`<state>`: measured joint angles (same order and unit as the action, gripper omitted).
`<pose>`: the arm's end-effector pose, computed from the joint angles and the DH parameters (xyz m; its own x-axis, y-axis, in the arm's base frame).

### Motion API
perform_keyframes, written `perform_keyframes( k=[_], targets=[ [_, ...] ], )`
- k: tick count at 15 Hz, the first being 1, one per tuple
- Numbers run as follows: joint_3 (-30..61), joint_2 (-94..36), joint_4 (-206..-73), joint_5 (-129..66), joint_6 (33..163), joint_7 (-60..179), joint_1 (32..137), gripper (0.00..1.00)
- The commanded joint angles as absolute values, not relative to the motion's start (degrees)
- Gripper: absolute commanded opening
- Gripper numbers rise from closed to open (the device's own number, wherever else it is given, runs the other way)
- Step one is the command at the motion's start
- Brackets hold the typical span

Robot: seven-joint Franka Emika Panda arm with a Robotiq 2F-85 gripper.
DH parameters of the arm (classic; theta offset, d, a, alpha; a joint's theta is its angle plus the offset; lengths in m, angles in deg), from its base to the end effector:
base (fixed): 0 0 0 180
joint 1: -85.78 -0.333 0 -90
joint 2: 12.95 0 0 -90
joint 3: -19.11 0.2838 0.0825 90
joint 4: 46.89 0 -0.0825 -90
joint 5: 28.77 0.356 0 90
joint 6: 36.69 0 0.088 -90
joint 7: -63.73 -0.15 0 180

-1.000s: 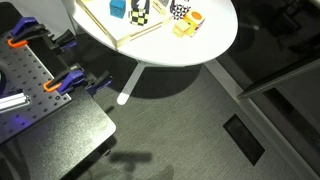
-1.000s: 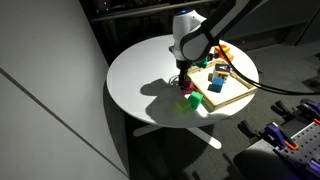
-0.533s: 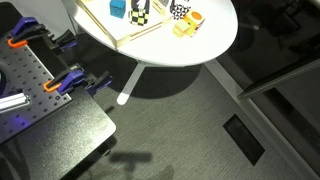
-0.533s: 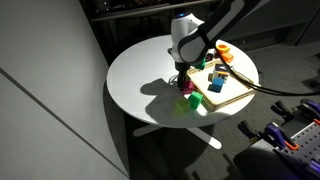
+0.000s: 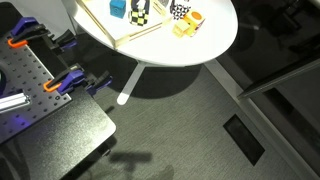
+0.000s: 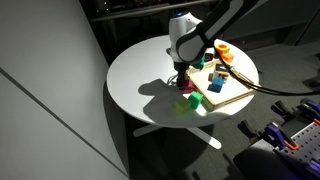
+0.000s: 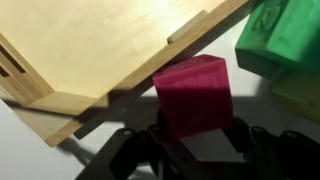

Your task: Lift the pink cube from the table and put it on the wooden tray

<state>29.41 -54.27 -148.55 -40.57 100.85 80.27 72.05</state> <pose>0.5561 0.2401 0.1055 0.6749 0.7339 -0.0769 0.7352 -0.6777 -0.0145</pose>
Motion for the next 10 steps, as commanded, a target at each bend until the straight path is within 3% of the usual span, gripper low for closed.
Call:
perform_keyframes(
  k=[1,10],
  targets=[
    [29.9,-51.7,-148.9,-39.7,98.1,79.0,72.4,0.33],
    [29.4,-44.3,-154.5,-38.7,97.8,73.5,72.6,0.33]
  ],
)
